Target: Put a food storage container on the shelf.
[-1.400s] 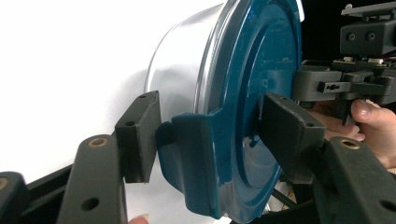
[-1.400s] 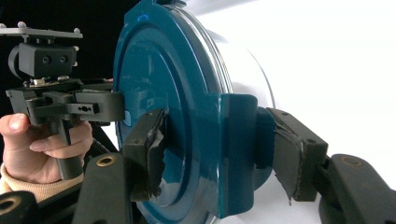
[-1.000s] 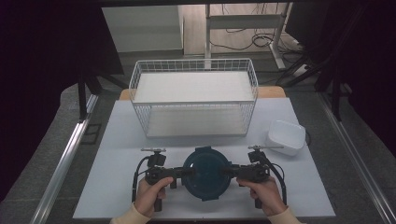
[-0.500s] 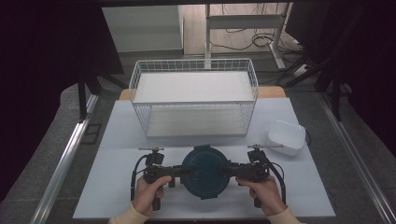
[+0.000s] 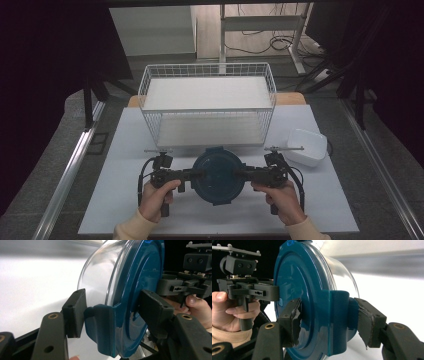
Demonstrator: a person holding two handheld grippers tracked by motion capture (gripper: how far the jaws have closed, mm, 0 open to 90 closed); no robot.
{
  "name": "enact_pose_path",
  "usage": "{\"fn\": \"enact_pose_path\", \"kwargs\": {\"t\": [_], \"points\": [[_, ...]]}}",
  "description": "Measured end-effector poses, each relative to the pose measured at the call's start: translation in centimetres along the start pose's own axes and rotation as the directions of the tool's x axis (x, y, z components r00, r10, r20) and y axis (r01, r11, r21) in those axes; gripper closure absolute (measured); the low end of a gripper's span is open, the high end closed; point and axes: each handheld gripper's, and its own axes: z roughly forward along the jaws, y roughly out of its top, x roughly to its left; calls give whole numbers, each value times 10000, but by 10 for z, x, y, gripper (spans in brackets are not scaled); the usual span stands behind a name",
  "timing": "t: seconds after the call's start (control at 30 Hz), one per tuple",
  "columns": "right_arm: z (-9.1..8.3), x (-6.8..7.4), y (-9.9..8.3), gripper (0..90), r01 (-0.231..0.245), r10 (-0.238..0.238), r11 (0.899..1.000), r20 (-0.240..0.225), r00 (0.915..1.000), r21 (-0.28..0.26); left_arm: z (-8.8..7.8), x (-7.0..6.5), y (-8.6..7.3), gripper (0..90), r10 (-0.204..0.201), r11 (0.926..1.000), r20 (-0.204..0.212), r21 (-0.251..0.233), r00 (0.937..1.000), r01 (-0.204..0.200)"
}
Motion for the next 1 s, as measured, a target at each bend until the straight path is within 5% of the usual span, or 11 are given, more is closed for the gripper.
{"fn": "enact_pose_path", "kwargs": {"t": [0.33,1.0], "points": [[-3,4,22,414,4,-6,9998,-82,10000,-198,-8,-9,27,401,327,9994,-125,-57,9994,-328],[-17,37,76,418,731,-738,9950,-87,9972,-686,-39,-35,76,402,863,9942,-71,-639,9962,-866]]}}
